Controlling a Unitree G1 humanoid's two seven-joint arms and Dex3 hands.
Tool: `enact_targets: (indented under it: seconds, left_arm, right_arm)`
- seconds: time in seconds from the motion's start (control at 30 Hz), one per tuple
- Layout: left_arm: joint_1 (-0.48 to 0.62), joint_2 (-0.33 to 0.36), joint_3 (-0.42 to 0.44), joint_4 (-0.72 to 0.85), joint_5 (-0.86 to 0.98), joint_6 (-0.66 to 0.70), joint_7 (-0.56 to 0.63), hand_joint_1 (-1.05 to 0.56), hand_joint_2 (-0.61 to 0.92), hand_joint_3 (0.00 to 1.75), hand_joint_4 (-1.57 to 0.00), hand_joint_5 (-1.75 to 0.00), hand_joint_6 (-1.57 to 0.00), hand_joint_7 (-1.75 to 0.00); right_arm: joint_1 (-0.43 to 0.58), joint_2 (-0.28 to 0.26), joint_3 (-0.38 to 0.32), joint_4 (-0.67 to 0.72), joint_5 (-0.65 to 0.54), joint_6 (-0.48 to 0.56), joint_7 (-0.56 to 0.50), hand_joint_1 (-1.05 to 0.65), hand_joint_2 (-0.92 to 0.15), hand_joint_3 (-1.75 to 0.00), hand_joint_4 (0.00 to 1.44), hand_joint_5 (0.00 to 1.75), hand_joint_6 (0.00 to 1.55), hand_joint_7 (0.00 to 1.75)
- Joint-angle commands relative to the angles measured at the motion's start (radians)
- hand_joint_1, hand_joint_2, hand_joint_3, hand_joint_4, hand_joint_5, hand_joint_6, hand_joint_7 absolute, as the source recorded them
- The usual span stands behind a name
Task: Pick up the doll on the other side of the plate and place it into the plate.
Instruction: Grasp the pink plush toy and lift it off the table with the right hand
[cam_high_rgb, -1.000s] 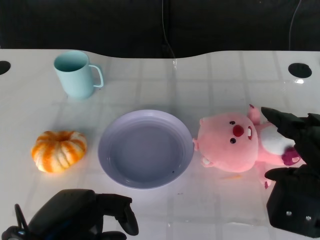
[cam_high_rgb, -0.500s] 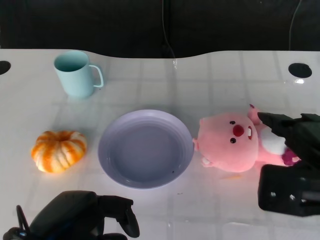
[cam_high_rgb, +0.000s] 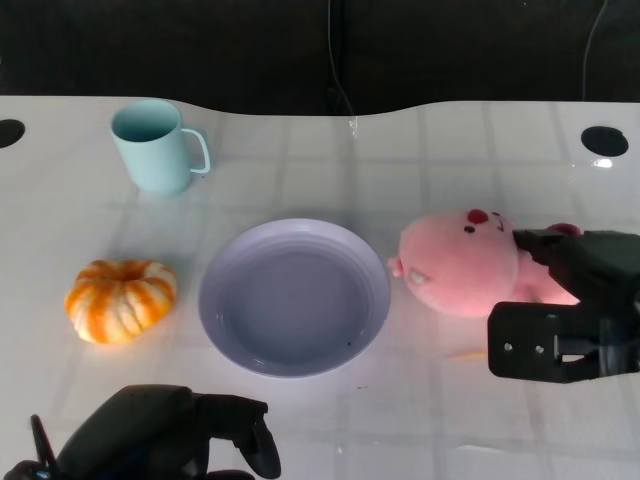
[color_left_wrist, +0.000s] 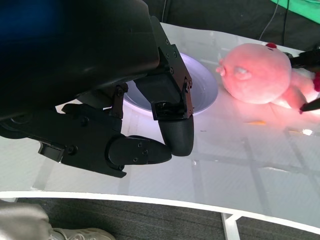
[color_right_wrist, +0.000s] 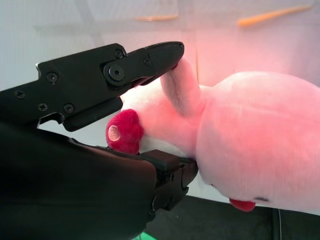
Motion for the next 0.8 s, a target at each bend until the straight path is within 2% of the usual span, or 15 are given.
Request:
enact_targets:
  seconds: [0.03, 0.23, 0.33, 0.37, 0.47, 0.5, 0.53, 0.57, 0.6, 0.63, 0.67, 0.7, 0.73, 0.77, 0.8]
  left_arm:
    - [0.011, 0.014, 0.013, -0.012, -0.001, 0.007, -0.010, -0.27, 0.92, 0.35, -0.63, -1.54, -0.75, -0.92]
    - [0.014, 0.014, 0.008, -0.028, 0.014, 0.025, -0.017, -0.27, 0.92, 0.36, -0.64, -1.53, -0.74, -0.91]
    - [0.012, 0.011, 0.004, -0.030, 0.017, 0.030, -0.018, -0.28, 0.92, 0.37, -0.63, -1.53, -0.74, -0.90]
    - [0.012, 0.011, 0.002, -0.031, 0.019, 0.030, -0.017, -0.29, 0.92, 0.37, -0.63, -1.53, -0.74, -0.90]
    - [0.011, 0.007, -0.004, -0.033, 0.024, 0.029, -0.011, -0.28, 0.92, 0.36, -0.63, -1.53, -0.75, -0.91]
    - [0.010, 0.006, -0.005, -0.034, 0.025, 0.031, -0.010, -0.28, 0.92, 0.36, -0.64, -1.53, -0.75, -0.91]
    - [0.009, 0.005, -0.006, -0.035, 0.026, 0.033, -0.011, -0.28, 0.92, 0.36, -0.64, -1.53, -0.75, -0.91]
    - [0.008, 0.003, -0.007, -0.035, 0.026, 0.034, -0.011, -0.28, 0.92, 0.36, -0.64, -1.53, -0.75, -0.91]
    - [0.007, 0.001, -0.007, -0.036, 0.025, 0.035, -0.012, -0.28, 0.92, 0.35, -0.64, -1.53, -0.75, -0.92]
    - [0.006, 0.000, -0.008, -0.037, 0.024, 0.036, -0.012, -0.27, 0.92, 0.35, -0.65, -1.53, -0.75, -0.92]
    - [0.005, 0.000, -0.008, -0.035, 0.023, 0.033, -0.011, -0.27, 0.92, 0.34, -0.65, -1.53, -0.75, -0.92]
    - [0.004, 0.000, -0.008, -0.034, 0.023, 0.031, -0.010, -0.27, 0.92, 0.34, -0.65, -1.53, -0.75, -0.92]
    - [0.003, 0.000, -0.007, -0.033, 0.023, 0.032, -0.012, -0.27, 0.92, 0.34, -0.65, -1.53, -0.75, -0.92]
    - [0.002, 0.000, -0.007, -0.032, 0.023, 0.032, -0.013, -0.27, 0.92, 0.34, -0.66, -1.54, -0.75, -0.92]
    - [-0.001, 0.001, -0.007, -0.030, 0.022, 0.031, -0.014, -0.28, 0.92, 0.34, -0.66, -1.54, -0.76, -0.92]
  right_arm:
    - [-0.055, 0.012, 0.048, 0.156, -0.013, -0.047, -0.053, -0.72, -0.92, -0.05, 0.50, 0.18, 0.34, 0.03]
    - [-0.167, 0.076, 0.100, 0.390, 0.006, -0.093, -0.099, -0.71, -0.92, -0.08, 0.61, 0.13, 0.45, 0.04]
    - [-0.209, 0.114, 0.111, 0.511, 0.021, -0.141, -0.172, -0.60, -0.92, -0.03, 0.86, 0.21, 0.57, 0.05]
    - [-0.219, 0.121, 0.114, 0.542, 0.024, -0.156, -0.194, -0.52, -0.92, -0.02, 0.95, 0.24, 0.69, 0.06]
    - [-0.239, 0.140, 0.115, 0.629, 0.042, -0.219, -0.323, -0.35, -0.92, -0.01, 1.03, 0.26, 0.98, 0.10]
    - [-0.242, 0.142, 0.115, 0.650, 0.046, -0.238, -0.364, -0.29, -0.92, -0.04, 0.90, 0.85, 1.09, 0.25]
    - [-0.246, 0.142, 0.116, 0.666, 0.049, -0.250, -0.393, -0.27, -0.92, -0.07, 0.81, 1.13, 1.11, 0.32]
    - [-0.248, 0.143, 0.116, 0.681, 0.053, -0.264, -0.431, -0.26, -0.92, -0.08, 0.76, 1.30, 1.08, 0.44]
    - [-0.249, 0.144, 0.114, 0.694, 0.057, -0.277, -0.474, -0.23, -0.92, -0.09, 0.77, 1.56, 0.94, 0.98]
    - [-0.250, 0.144, 0.113, 0.705, 0.063, -0.289, -0.508, -0.22, -0.92, -0.09, 0.81, 1.65, 0.83, 1.31]
    - [-0.249, 0.144, 0.109, 0.711, 0.072, -0.302, -0.536, -0.21, -0.92, -0.09, 0.85, 1.71, 0.75, 1.54]
    - [-0.249, 0.140, 0.107, 0.708, 0.079, -0.309, -0.552, -0.21, -0.92, -0.09, 0.84, 1.69, 0.72, 1.53]
    - [-0.248, 0.137, 0.104, 0.701, 0.086, -0.313, -0.559, -0.22, -0.92, -0.09, 0.81, 1.61, 0.77, 1.30]
    - [-0.246, 0.133, 0.098, 0.689, 0.094, -0.314, -0.566, -0.22, -0.92, -0.08, 0.81, 1.57, 0.82, 1.16]
    - [-0.243, 0.130, 0.091, 0.673, 0.102, -0.313, -0.579, -0.22, -0.92, -0.07, 0.79, 1.61, 0.85, 1.12]
